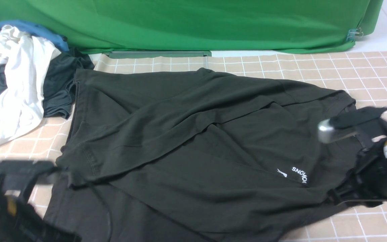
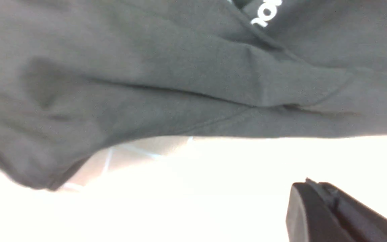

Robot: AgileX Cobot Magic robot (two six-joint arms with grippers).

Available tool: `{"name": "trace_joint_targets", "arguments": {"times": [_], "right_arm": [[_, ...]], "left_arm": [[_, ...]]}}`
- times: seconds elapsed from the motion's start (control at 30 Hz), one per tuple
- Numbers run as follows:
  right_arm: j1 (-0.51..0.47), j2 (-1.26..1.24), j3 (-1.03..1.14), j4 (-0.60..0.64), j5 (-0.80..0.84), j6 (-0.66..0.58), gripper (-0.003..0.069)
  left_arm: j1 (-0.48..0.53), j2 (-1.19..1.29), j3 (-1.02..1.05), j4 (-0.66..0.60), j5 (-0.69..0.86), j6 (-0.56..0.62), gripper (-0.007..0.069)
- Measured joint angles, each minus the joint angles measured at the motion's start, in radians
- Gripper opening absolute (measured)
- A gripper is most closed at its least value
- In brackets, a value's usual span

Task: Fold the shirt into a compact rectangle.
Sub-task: 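Grasp the near edge of the shirt at its hem and shoulder corners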

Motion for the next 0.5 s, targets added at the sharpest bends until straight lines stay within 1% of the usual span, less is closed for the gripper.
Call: {"name": "trace_joint_targets", "arguments": {"times": [0.1, 0.23, 0.33, 0.4, 0.47, 0.5], "right_arm": [[0.000, -0.075, 0.000, 0.000, 0.009, 0.001, 0.0043], [0.000, -0.127, 0.000, 0.000, 0.009, 0.001, 0.0043], [0.000, -0.135, 0.000, 0.001, 0.012, 0.001, 0.0043], [0.000, -0.135, 0.000, 0.009, 0.012, 0.001, 0.0043], [0.000, -0.135, 0.000, 0.018, 0.012, -0.002, 0.0045], [0.000, -0.135, 0.000, 0.026, 0.012, -0.006, 0.0045]], "left_arm": [[0.000, -0.007, 0.036, 0.078, 0.011, -0.103, 0.0019], [0.000, 0.016, 0.038, 0.102, -0.002, -0.145, 0.0019], [0.010, 0.056, 0.038, 0.102, -0.011, -0.150, 0.0019], [0.039, 0.094, 0.038, 0.097, -0.015, -0.138, 0.0019], [0.094, 0.127, 0.038, 0.093, -0.024, -0.123, 0.0019], [0.149, 0.151, 0.037, 0.086, -0.033, -0.101, 0.0019]]}}
